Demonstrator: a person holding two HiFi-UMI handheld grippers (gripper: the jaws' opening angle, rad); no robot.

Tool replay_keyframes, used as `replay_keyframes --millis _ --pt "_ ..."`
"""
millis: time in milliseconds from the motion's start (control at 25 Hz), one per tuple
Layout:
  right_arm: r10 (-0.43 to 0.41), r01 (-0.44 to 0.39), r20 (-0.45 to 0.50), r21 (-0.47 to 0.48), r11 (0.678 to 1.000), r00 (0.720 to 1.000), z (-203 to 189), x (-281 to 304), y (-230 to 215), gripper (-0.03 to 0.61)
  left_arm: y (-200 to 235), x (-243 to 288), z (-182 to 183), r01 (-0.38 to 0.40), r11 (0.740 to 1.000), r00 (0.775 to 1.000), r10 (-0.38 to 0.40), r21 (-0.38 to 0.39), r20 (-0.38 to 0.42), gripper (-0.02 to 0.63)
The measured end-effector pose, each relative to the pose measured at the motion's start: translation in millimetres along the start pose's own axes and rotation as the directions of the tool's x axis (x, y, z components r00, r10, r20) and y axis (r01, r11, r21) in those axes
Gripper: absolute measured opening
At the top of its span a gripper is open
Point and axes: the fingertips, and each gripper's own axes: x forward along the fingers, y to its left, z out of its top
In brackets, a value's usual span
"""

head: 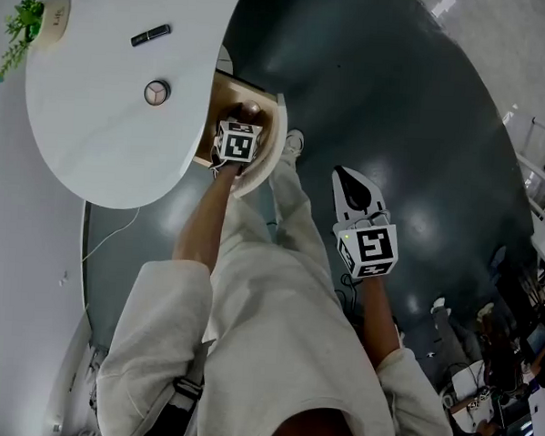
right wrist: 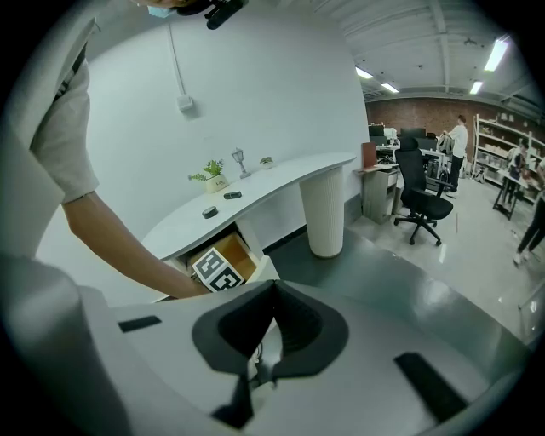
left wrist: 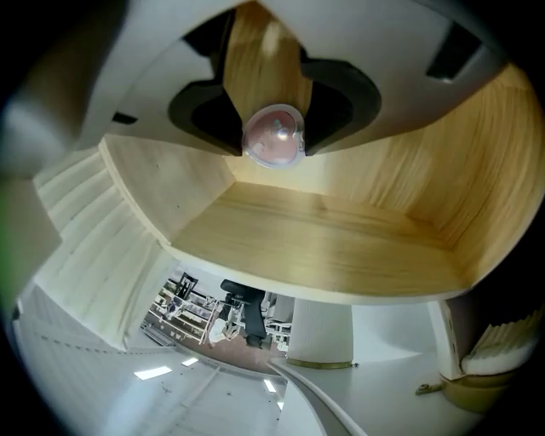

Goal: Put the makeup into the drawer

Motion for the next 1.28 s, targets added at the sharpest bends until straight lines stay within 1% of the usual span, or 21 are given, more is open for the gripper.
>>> replay_keyframes --millis 160,280,440,640,680,800,840,880,1000,1040,1280 --pt "0.001 -0.001 -0.006 -0.005 1.000 1.000 -2.7 1.3 0.2 -0.002 -1.3 2.6 2.5 -0.015 0.999 1.000 0.015 0.033 0.003 0.226" --pt "0.005 -0.005 -0.007 -0.005 1.000 1.000 -3.3 2.7 4.3 -0.003 -0.8 -0.7 2.1 -0.003 0.999 1.000 0.002 0.038 0.022 0.250" --pt "0.014 -0.014 -0.004 -0.007 1.000 1.000 -1.5 2.4 9.7 -0.002 -0.3 -15.6 9.8 0.006 0.999 0.998 -0.009 0.043 0.063 0.258" --pt "0.024 -0.024 0.002 -0.011 1.000 1.000 0.1 4.0 15.2 -0.003 -9.7 -38.1 19.7 0.024 0.998 0.991 -0.032 0.060 0.129 0.259" --pt "0.028 -0.028 0.004 -0.013 1.000 1.000 0.9 4.8 17.1 -0.003 -12.0 -44.0 21.2 0.025 0.997 0.989 -0.035 0.073 0.146 0.259" --pt "0.040 -0.040 0.006 -0.019 0.999 0.999 3.1 7.9 21.3 -0.002 -23.9 -63.2 25.4 0.020 0.988 0.980 -0.050 0.155 0.191 0.259" --pt "0.044 -0.043 0.006 -0.022 0.999 0.999 3.6 9.7 22.4 -0.002 -26.8 -70.2 26.7 0.018 0.986 0.977 -0.053 0.169 0.206 0.259" --pt "0.047 -0.047 0.006 -0.025 0.999 0.999 4.3 11.5 23.6 -0.003 -28.0 -78.1 28.7 0.014 0.986 0.973 -0.052 0.166 0.225 0.259" --pt "0.055 -0.055 0.009 -0.033 0.998 0.998 7.2 14.6 27.7 -0.003 -28.8 -107.4 33.2 0.004 0.992 0.960 -0.039 0.125 0.278 0.259" --pt "0.058 -0.058 0.011 -0.036 0.998 0.998 8.3 15.5 29.1 -0.003 -30.4 -117.8 34.8 0.005 0.992 0.955 -0.042 0.126 0.294 0.259" --pt "0.078 -0.077 0.015 -0.054 0.996 0.997 17.3 23.0 43.0 -0.003 -51.1 -175.8 38.4 0.020 0.977 0.932 -0.095 0.213 0.349 0.259"
